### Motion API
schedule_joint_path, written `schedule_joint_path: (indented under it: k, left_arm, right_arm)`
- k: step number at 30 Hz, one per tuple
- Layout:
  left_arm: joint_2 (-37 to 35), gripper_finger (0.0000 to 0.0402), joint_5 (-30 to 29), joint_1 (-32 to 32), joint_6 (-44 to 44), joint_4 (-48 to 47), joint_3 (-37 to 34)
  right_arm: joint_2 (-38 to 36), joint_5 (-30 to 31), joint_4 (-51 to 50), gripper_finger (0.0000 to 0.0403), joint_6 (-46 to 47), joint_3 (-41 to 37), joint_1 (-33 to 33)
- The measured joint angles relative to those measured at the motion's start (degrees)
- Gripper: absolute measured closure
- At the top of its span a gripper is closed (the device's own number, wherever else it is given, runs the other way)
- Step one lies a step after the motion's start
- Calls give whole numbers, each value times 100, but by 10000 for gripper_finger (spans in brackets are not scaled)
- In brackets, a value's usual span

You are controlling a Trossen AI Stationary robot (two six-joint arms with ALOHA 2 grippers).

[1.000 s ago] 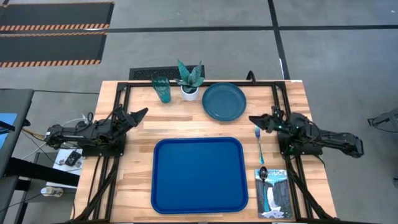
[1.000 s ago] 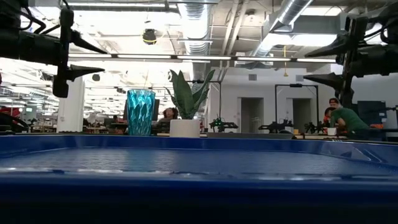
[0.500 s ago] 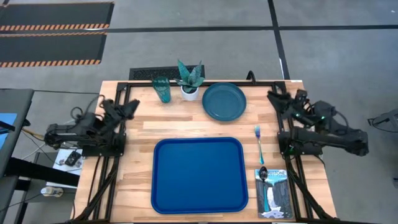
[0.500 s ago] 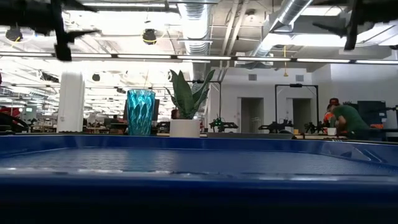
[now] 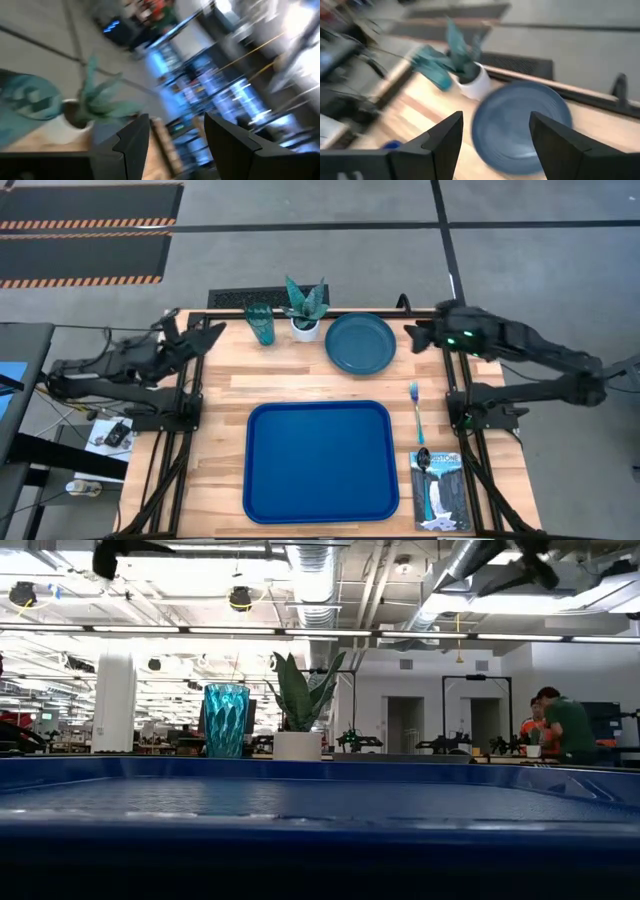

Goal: Pick and place plate/cup/fork/spoon on tray
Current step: Put the blue cup on the top left of the blue tray

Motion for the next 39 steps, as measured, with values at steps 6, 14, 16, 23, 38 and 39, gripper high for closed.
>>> schedule_joint_path:
  k: [6, 14, 16, 23, 38, 39]
  left_arm:
    - [1247, 222, 282, 221, -125, -1683, 1059]
    - [2268, 164, 1361, 1004, 82, -2829, 1225]
    - [2448, 145, 1407, 1176, 78, -3182, 1225]
    - [2757, 114, 1714, 1442, 118, -3520, 1225]
    - [2813, 113, 2807, 2209, 820, -3231, 1225]
    - [2813, 113, 2809, 2251, 833, -3204, 1225]
  right_arm:
    - [1209, -557, -1050, 148, 684, 353, -877]
    - [2144, -1238, -915, 148, 163, -146, -1560]
    - [2191, -1227, -765, 148, 259, -441, -1645]
    - [1442, -1906, 611, 148, 966, -2082, -1745]
    - [1303, -2187, 2319, 131, 1061, -3144, -2672]
    - [1438, -2193, 2347, 128, 1016, -3146, -2754]
